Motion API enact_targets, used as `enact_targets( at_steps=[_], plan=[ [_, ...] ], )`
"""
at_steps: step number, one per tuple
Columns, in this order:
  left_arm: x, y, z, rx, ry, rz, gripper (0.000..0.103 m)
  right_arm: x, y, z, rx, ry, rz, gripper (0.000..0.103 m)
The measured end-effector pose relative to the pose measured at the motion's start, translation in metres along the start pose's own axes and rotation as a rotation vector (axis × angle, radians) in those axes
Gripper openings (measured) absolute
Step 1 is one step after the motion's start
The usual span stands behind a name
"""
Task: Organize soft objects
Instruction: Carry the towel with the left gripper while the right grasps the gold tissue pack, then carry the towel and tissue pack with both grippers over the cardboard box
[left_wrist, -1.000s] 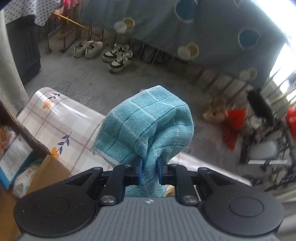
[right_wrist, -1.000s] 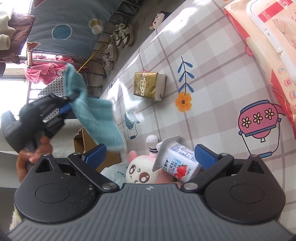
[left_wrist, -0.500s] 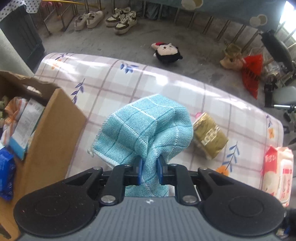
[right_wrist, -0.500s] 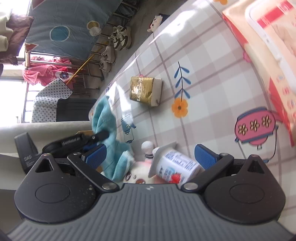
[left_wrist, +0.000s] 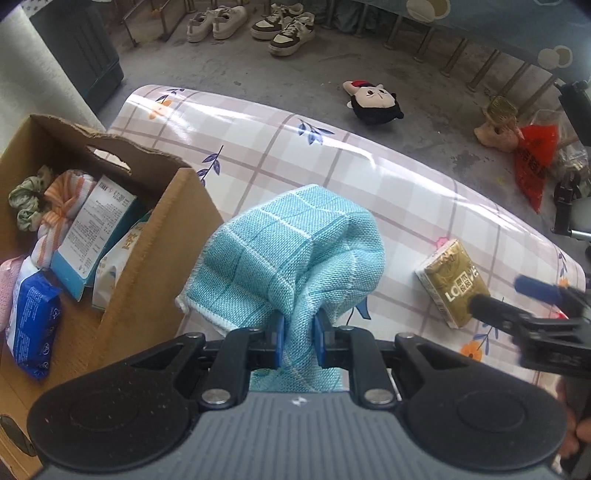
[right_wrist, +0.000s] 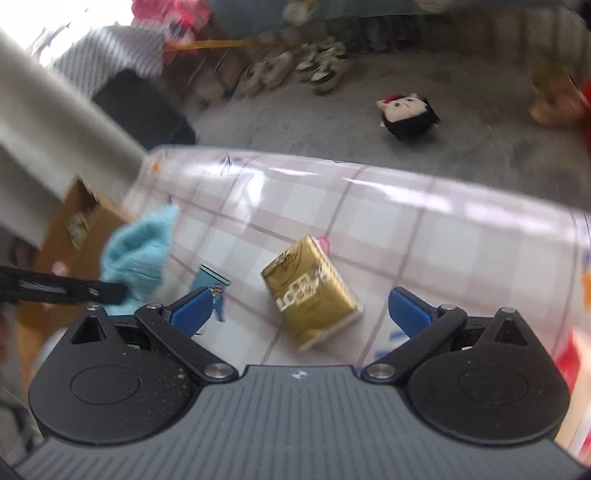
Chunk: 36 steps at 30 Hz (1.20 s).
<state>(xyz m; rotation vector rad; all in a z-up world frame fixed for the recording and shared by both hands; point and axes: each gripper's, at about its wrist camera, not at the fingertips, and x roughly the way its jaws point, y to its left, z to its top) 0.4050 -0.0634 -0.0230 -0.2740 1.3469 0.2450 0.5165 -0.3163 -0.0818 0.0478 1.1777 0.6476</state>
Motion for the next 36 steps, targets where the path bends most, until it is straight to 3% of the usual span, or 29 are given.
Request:
enact_targets(
  at_steps=[8, 12, 14, 17, 21, 26, 32, 36],
  plan=[
    [0.001, 0.003, 0.0, 0.003, 0.006, -0.004, 0.017, 0.039, 0.012, -0.001, -0.124, 0.077, -0.049, 0.099],
    [0.002, 0.003, -0.001, 0.006, 0.009, -0.004, 0.016, 0.048, 0.015, -0.011, -0.141, 0.098, -0.083, 0.082],
    [0.002, 0.003, -0.001, 0.008, 0.009, -0.007, 0.017, 0.047, 0.017, -0.013, -0.154, 0.087, -0.1, 0.079],
    [0.003, 0.002, -0.003, 0.011, 0.01, -0.01, 0.017, 0.045, 0.018, -0.013, -0.168, 0.078, -0.139, 0.061],
    [0.003, -0.001, -0.005, 0.014, 0.016, -0.02, 0.016, 0.037, 0.006, -0.015, -0.058, 0.091, -0.118, 0.059],
    [0.0, -0.007, -0.008, 0.028, 0.017, -0.035, 0.016, 0.014, -0.011, -0.033, 0.179, 0.108, -0.021, 0.058],
    [-0.008, -0.011, -0.01, 0.044, -0.007, -0.077, 0.017, -0.019, -0.001, -0.06, 0.357, 0.069, 0.111, 0.058],
    [-0.022, -0.009, -0.01, 0.039, -0.039, -0.143, 0.017, -0.038, 0.014, -0.07, 0.432, 0.024, 0.152, 0.058]
  ],
)
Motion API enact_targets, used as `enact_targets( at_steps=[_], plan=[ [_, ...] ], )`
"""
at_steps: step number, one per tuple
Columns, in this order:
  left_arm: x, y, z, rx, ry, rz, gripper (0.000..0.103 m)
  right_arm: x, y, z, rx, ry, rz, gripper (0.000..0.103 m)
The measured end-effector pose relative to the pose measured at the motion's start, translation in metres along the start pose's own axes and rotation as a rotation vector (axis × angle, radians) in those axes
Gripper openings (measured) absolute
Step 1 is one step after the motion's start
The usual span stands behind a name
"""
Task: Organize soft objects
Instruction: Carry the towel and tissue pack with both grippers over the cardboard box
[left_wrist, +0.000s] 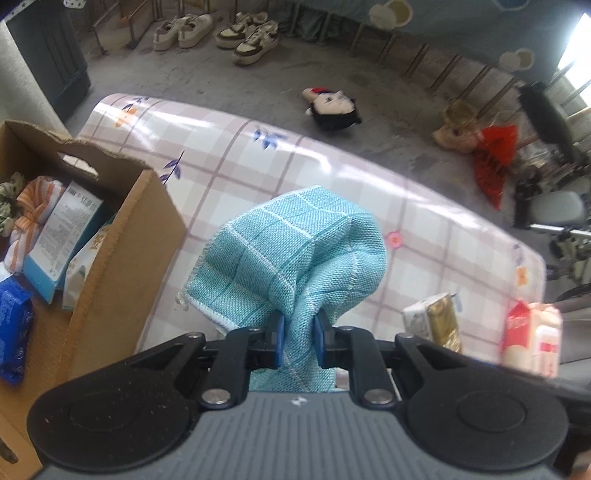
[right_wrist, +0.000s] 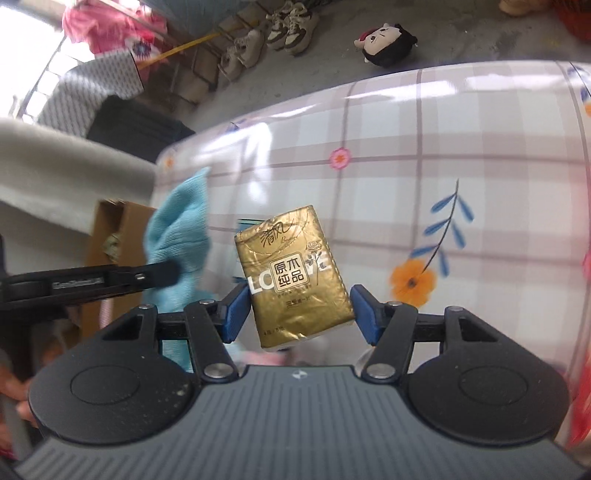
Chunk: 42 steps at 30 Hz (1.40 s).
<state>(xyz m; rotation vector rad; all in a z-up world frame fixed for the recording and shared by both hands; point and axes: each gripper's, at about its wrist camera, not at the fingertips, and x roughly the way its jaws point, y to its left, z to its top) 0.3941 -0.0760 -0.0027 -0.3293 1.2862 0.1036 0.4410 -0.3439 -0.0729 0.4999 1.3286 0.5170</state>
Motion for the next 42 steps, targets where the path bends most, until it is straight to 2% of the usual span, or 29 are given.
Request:
enact_targets(
  at_steps=[7, 13, 18, 22, 25, 29, 36, 42],
  plan=[
    [-0.049, 0.026, 0.008, -0.025, -0.053, -0.099, 0.016, -0.03, 0.047, -0.023, 0.092, -0.091, 0.106, 0.058],
    [-0.11, 0.08, 0.024, -0.063, -0.132, -0.142, 0.016, -0.035, 0.114, -0.036, 0.131, -0.127, 0.191, 0.058],
    [-0.158, 0.139, 0.035, -0.086, -0.21, -0.124, 0.017, -0.029, 0.181, -0.049, 0.131, -0.147, 0.242, 0.059],
    [-0.174, 0.186, 0.039, -0.098, -0.248, -0.079, 0.017, -0.008, 0.228, -0.06, 0.135, -0.145, 0.261, 0.059],
    [-0.167, 0.219, 0.039, -0.096, -0.236, -0.048, 0.017, 0.014, 0.25, -0.067, 0.151, -0.132, 0.258, 0.059],
    [-0.138, 0.249, 0.034, -0.075, -0.183, -0.024, 0.017, 0.044, 0.269, -0.078, 0.156, -0.114, 0.202, 0.059],
    [-0.078, 0.27, 0.007, 0.042, -0.111, -0.034, 0.017, 0.077, 0.283, -0.093, 0.176, -0.094, 0.132, 0.059],
    [-0.033, 0.263, -0.009, 0.173, 0.072, -0.017, 0.018, 0.091, 0.284, -0.1, 0.17, -0.062, 0.055, 0.059]
  ],
)
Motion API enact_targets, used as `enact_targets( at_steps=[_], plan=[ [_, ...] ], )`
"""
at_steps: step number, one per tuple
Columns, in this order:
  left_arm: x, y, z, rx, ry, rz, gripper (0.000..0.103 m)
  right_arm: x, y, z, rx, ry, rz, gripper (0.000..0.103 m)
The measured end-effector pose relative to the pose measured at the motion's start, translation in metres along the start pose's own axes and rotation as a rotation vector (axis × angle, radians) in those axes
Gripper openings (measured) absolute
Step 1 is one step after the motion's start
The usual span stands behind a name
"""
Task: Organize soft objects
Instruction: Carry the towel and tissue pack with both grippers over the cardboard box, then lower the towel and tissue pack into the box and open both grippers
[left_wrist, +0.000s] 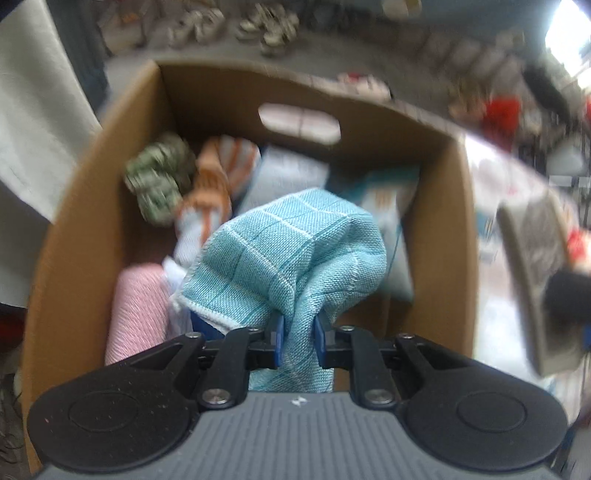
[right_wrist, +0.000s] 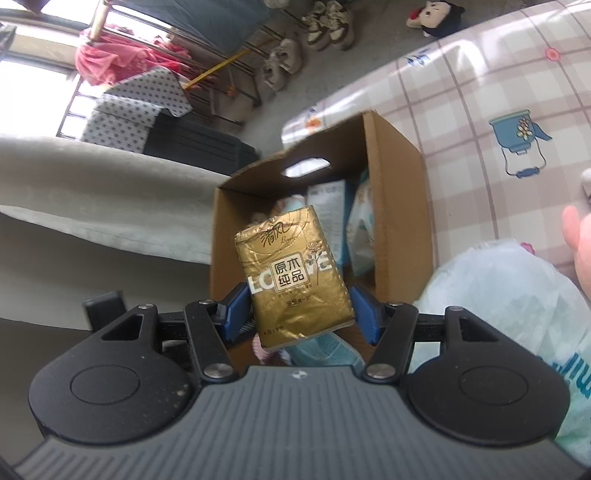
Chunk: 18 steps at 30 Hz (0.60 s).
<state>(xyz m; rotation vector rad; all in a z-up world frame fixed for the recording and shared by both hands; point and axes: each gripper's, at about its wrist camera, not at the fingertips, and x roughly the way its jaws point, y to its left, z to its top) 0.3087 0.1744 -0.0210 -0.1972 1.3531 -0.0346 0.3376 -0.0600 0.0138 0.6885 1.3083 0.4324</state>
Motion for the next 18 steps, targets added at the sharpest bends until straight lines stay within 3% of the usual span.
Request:
enact_targets(
  at_steps=[9, 18],
  plan=[
    [0.03, 0.004, -0.009, 0.074, 0.146, 0.033, 0.032, 0.025, 0.012, -0.007, -0.025, 0.022, -0.107, 0.059],
    [0.017, 0.018, -0.007, 0.083, 0.214, -0.003, 0.069, 0.039, 0.013, -0.023, 0.076, 0.06, -0.128, 0.059]
  ],
)
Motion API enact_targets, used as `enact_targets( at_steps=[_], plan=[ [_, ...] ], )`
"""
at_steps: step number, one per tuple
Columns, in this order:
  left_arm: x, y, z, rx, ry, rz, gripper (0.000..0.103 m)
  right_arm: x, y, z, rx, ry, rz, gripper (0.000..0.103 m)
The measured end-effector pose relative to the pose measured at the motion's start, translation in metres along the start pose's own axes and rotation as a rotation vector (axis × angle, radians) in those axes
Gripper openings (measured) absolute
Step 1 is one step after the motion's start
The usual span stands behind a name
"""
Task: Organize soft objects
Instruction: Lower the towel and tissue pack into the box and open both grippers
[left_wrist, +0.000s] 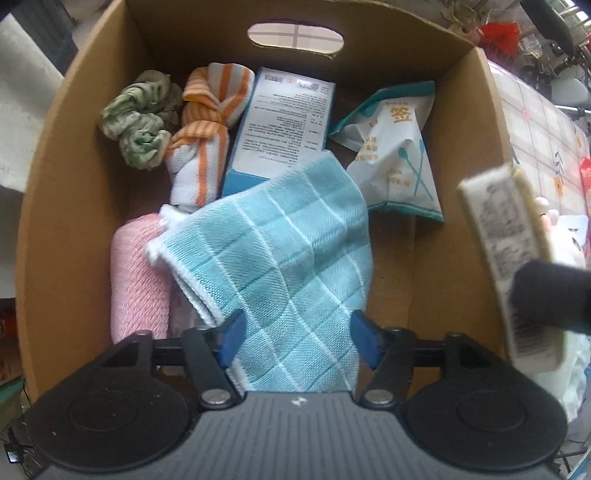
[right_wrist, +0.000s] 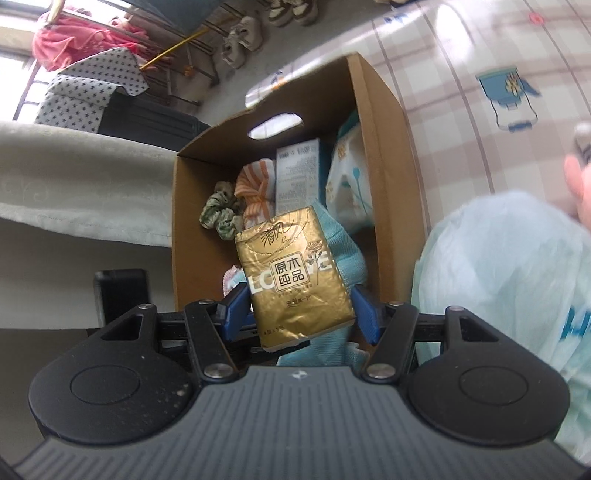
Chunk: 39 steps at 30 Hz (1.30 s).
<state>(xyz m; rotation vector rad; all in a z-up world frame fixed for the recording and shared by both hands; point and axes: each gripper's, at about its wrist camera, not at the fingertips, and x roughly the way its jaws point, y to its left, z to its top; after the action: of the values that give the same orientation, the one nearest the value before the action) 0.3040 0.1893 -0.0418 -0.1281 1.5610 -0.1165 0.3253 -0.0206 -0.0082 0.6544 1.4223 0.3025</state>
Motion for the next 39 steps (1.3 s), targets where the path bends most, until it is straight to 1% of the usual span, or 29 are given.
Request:
enact_targets(
  at_steps=[1, 4, 7, 10, 15, 20, 22, 24, 28, 31, 33, 35, 37, 39],
  plan=[
    [-0.005, 0.005, -0.001, -0.009, -0.004, -0.006, 0.071, 0.001, -0.001, -0.002, 0.009, 0.003, -0.004, 0.06],
    [-0.018, 0.016, -0.004, -0.041, -0.028, -0.015, 0.072, 0.004, -0.004, -0.005, 0.026, 0.015, -0.018, 0.061],
    [-0.024, 0.021, -0.005, -0.063, -0.049, 0.015, 0.071, 0.006, -0.005, -0.008, 0.031, 0.013, -0.037, 0.062],
    [-0.02, 0.02, -0.001, -0.062, -0.044, 0.023, 0.07, 0.008, -0.005, -0.009, 0.034, 0.008, -0.048, 0.068],
    [-0.012, 0.015, 0.001, -0.046, -0.038, 0.039, 0.068, 0.006, -0.003, -0.012, 0.012, 0.006, -0.057, 0.069],
    [-0.007, 0.012, 0.002, -0.045, -0.025, 0.053, 0.063, -0.003, -0.004, -0.012, -0.002, -0.017, -0.059, 0.069],
    [-0.002, 0.011, 0.004, -0.047, -0.017, 0.054, 0.057, -0.008, -0.006, -0.01, -0.002, -0.028, -0.051, 0.068],
    [0.004, 0.009, 0.007, -0.042, -0.015, 0.056, 0.056, -0.012, -0.008, -0.008, -0.002, -0.041, -0.045, 0.068],
    [0.013, 0.005, 0.017, -0.05, -0.036, 0.017, 0.053, -0.018, -0.011, -0.006, -0.005, -0.061, -0.041, 0.068],
    [0.013, 0.003, 0.025, -0.07, -0.081, -0.002, 0.052, -0.02, -0.015, -0.005, 0.003, -0.066, -0.041, 0.068],
    [0.006, 0.003, 0.029, -0.079, -0.108, -0.019, 0.052, -0.022, -0.018, -0.006, 0.009, -0.068, -0.04, 0.068],
    [-0.005, 0.001, 0.03, -0.073, -0.149, -0.058, 0.053, -0.023, -0.02, -0.006, 0.013, -0.072, -0.04, 0.068],
    [-0.014, -0.004, 0.031, -0.051, -0.177, -0.077, 0.057, -0.023, -0.022, -0.006, 0.018, -0.074, -0.042, 0.068],
    [-0.02, -0.009, 0.032, -0.032, -0.201, -0.092, 0.059, -0.024, -0.024, -0.005, 0.024, -0.077, -0.042, 0.068]
  ],
)
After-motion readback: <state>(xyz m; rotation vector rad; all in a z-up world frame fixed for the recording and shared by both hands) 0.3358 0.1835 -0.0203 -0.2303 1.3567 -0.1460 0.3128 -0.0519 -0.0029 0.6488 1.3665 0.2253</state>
